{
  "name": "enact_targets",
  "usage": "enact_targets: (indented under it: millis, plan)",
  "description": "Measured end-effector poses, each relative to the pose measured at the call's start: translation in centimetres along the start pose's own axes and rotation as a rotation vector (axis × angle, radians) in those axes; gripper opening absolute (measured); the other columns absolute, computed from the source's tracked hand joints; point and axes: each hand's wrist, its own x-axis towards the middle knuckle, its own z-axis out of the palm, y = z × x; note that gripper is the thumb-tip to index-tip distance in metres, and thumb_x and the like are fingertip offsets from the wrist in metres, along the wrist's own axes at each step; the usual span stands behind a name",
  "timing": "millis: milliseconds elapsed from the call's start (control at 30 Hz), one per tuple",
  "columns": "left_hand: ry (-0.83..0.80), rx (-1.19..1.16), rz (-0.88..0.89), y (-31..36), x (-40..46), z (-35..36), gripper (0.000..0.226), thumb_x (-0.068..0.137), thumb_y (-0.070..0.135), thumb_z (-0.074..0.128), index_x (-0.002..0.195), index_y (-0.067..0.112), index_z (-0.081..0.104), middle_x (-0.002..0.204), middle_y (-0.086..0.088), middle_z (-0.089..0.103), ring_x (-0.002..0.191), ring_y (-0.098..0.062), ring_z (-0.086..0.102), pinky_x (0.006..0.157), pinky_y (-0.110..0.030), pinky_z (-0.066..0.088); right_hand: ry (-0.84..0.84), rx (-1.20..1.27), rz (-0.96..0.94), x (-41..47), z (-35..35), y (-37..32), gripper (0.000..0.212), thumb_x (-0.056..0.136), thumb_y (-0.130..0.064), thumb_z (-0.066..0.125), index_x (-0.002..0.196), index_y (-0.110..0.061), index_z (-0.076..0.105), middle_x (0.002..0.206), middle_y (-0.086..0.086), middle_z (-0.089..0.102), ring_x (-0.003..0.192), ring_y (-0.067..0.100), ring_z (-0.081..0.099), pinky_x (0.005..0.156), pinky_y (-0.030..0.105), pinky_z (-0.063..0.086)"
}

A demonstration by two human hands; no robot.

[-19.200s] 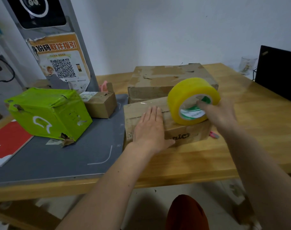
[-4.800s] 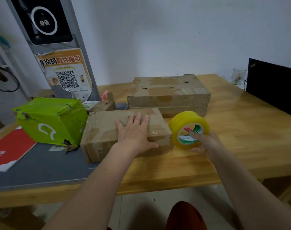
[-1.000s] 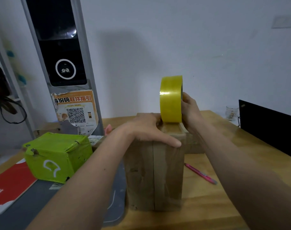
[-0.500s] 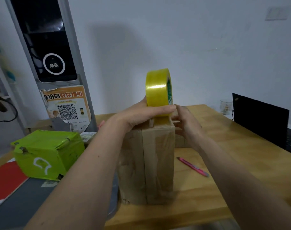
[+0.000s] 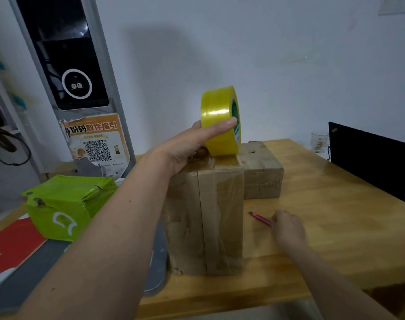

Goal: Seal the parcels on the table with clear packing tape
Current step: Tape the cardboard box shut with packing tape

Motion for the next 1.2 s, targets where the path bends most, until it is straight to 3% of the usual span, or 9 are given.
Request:
enact_targets:
  millis: [67, 200, 333, 400, 567, 700, 833, 1033, 1200]
  plan:
    - [-0.017, 0.015, -0.012, 0.3, 0.2, -0.1, 0.119, 0.031, 0.084, 0.079, 0.136, 0.033, 0.052, 0.116, 0.002, 0.073, 0.111, -0.02, 0.068, 0.107, -0.042, 0.046, -0.017, 0.086, -0.004, 0.2, 0.0, 0.0, 0.024, 0.095, -0.01, 0.055, 0.116, -0.015, 0.064, 0.117, 0.008, 0.065, 0.112, 0.027, 0.056, 0.088, 0.031, 0.044]
    - [0.005, -0.006, -0.013, 0.5, 0.7, 0.0, 0.104, 0.042, 0.077, 0.077, 0.134, 0.034, 0.052, 0.116, -0.001, 0.073, 0.116, -0.027, 0.065, 0.113, -0.05, 0.039, -0.09, 0.357, -0.015, 0.2, -1.1, -1.0, 0.029, 0.095, -0.01, 0.058, 0.124, -0.013, 0.06, 0.12, 0.01, 0.062, 0.105, 0.025, 0.059, 0.072, 0.024, 0.037]
    - [0.062, -0.04, -0.002, 0.2, 1.1, 0.4, 0.105, 0.035, 0.077, 0.084, 0.129, 0.038, 0.056, 0.119, -0.007, 0.071, 0.115, -0.034, 0.064, 0.109, -0.05, 0.044, 0.076, 0.686, -0.165, -0.9, -3.6, -2.4, 0.03, 0.09, 0.005, 0.056, 0.118, -0.004, 0.063, 0.101, 0.007, 0.063, 0.091, 0.02, 0.059, 0.067, 0.022, 0.04]
    - [0.075, -0.047, 0.02, 0.4, 1.0, 0.6, 0.093, 0.042, 0.072, 0.082, 0.126, 0.043, 0.056, 0.116, -0.005, 0.073, 0.1, -0.029, 0.068, 0.095, -0.037, 0.046, 0.171, 0.879, -0.221, -2.1, -5.3, -3.1, 0.023, 0.092, 0.0, 0.059, 0.114, -0.004, 0.066, 0.087, 0.001, 0.064, 0.078, 0.017, 0.06, 0.063, 0.02, 0.044]
    - [0.106, -0.085, 0.045, 0.3, 0.8, 0.7, 0.088, 0.058, 0.054, 0.08, 0.139, 0.043, 0.047, 0.104, 0.003, 0.073, 0.072, -0.008, 0.07, 0.054, -0.016, 0.048, 0.385, 1.124, -0.452, -5.5, -8.4, -4.3, 0.025, 0.1, -0.014, 0.051, 0.105, -0.035, 0.063, 0.07, 0.002, 0.061, 0.075, 0.027, 0.06, 0.072, 0.044, 0.052]
    - [0.135, -0.131, 0.049, 0.0, 0.7, 0.6, 0.12, 0.045, 0.055, 0.088, 0.15, 0.044, 0.03, 0.13, -0.002, 0.063, 0.105, -0.021, 0.068, 0.077, -0.029, 0.057, 0.408, 1.151, -0.614, -7.2, -10.2, -5.1, 0.038, 0.1, -0.004, 0.048, 0.115, -0.037, 0.058, 0.077, 0.002, 0.062, 0.076, 0.019, 0.061, 0.072, 0.031, 0.051]
    - [0.18, -0.18, 0.046, -0.1, 0.7, 0.7, 0.128, 0.036, 0.061, 0.091, 0.147, 0.052, 0.028, 0.137, -0.008, 0.06, 0.119, -0.033, 0.061, 0.105, -0.05, 0.047, 0.47, 1.004, -0.756, -8.2, -11.6, -5.3, 0.029, 0.098, -0.004, 0.052, 0.116, -0.024, 0.062, 0.092, -0.005, 0.068, 0.091, 0.01, 0.064, 0.078, 0.018, 0.05]
    - [0.214, -0.209, 0.056, -0.2, 0.8, 1.0, 0.141, 0.026, 0.065, 0.094, 0.147, 0.057, 0.023, 0.144, -0.008, 0.053, 0.128, -0.037, 0.053, 0.11, -0.053, 0.04, 0.968, 0.246, -0.752, -9.0, -13.2, -5.4, 0.035, 0.09, 0.004, 0.049, 0.115, -0.008, 0.07, 0.089, 0.01, 0.068, 0.077, 0.031, 0.059, 0.066, 0.04, 0.044]
    - [0.226, -0.21, 0.075, 0.0, 0.4, 1.3, 0.146, 0.026, 0.063, 0.092, 0.151, 0.052, 0.018, 0.146, -0.006, 0.05, 0.128, -0.032, 0.053, 0.111, -0.05, 0.04, 1.086, -0.051, -0.738, -9.4, -15.1, -6.5, 0.028, 0.091, -0.003, 0.051, 0.108, -0.009, 0.072, 0.087, 0.009, 0.068, 0.078, 0.032, 0.06, 0.08, 0.041, 0.03]
